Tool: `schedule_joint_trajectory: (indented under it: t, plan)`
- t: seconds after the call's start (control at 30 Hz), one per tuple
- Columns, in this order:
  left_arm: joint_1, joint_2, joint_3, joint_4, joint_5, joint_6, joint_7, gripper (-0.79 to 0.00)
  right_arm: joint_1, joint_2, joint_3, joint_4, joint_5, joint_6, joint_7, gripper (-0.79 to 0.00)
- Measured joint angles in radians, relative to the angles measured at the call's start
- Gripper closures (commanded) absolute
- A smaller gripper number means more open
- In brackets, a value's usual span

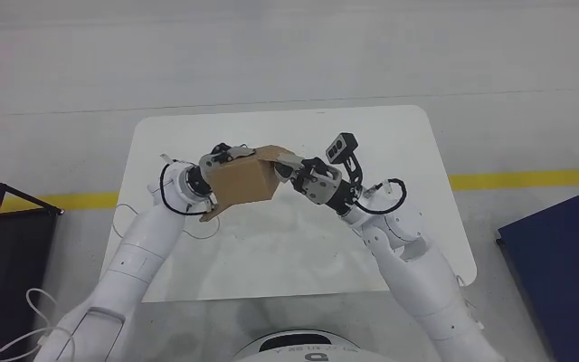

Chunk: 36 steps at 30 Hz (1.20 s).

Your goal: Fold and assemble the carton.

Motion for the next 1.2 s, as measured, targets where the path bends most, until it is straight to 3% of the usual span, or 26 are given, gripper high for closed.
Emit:
schedule_joint_trajectory:
  t: [0.1,0.13,0.23,0.3,0.37,0.77,0.9,0.93,1.0,1.07,1.1,1.13,1.2]
  plan:
    - [-0.002,-0.001,0.001,0.000,0.000,0.000,0.000,0.000,-0.007,0.005,0.011,-0.016,-0.007,0.036,0.008,0.000]
    - [-0.003,-0.001,0.003,-0.001,-0.001,0.000,0.000,0.000,-0.009,0.006,0.011,-0.019,-0.008,0.039,0.007,-0.089]
    - [-0.005,-0.002,0.012,-0.003,-0.008,0.002,0.002,0.000,-0.010,0.007,0.013,-0.019,-0.022,0.028,-0.013,-0.209]
    - [-0.007,-0.002,0.017,-0.003,-0.011,0.003,0.003,0.000,-0.010,0.006,0.013,-0.018,-0.031,0.018,-0.027,-0.656]
    - [-0.008,-0.002,0.022,-0.002,-0.016,0.001,0.002,0.000,-0.009,0.006,0.016,-0.017,-0.035,-0.005,-0.042,-0.785]
    - [-0.004,0.002,0.040,-0.018,-0.014,-0.003,-0.003,0.000,-0.012,0.005,0.015,-0.002,-0.015,-0.079,-0.036,-0.785]
    - [0.001,0.003,0.040,-0.028,0.001,-0.004,-0.004,0.000,-0.011,0.004,0.008,0.008,0.003,-0.083,-0.021,-0.720]
    - [0.003,0.003,0.039,-0.031,0.002,-0.004,-0.004,0.000,-0.012,0.004,0.008,0.009,0.006,-0.083,-0.018,-0.631]
    - [0.007,0.003,0.038,-0.039,0.003,-0.004,-0.003,0.000,-0.015,0.005,0.008,0.009,0.007,-0.085,-0.012,-0.360]
    - [0.012,0.003,0.036,-0.046,0.005,-0.004,-0.003,0.000,-0.022,0.006,0.012,0.004,0.014,-0.086,-0.005,-0.197]
    - [0.014,0.004,0.036,-0.049,0.006,-0.004,-0.003,0.000,-0.027,0.007,0.014,0.001,0.017,-0.087,-0.002,-0.071]
    - [0.017,0.004,0.035,-0.052,0.006,-0.004,-0.003,0.000,-0.034,0.008,0.019,-0.003,0.020,-0.086,0.003,0.000]
    - [0.022,0.004,0.033,-0.058,0.007,-0.004,-0.003,0.000,-0.044,0.011,0.025,-0.008,0.023,-0.080,0.017,0.000]
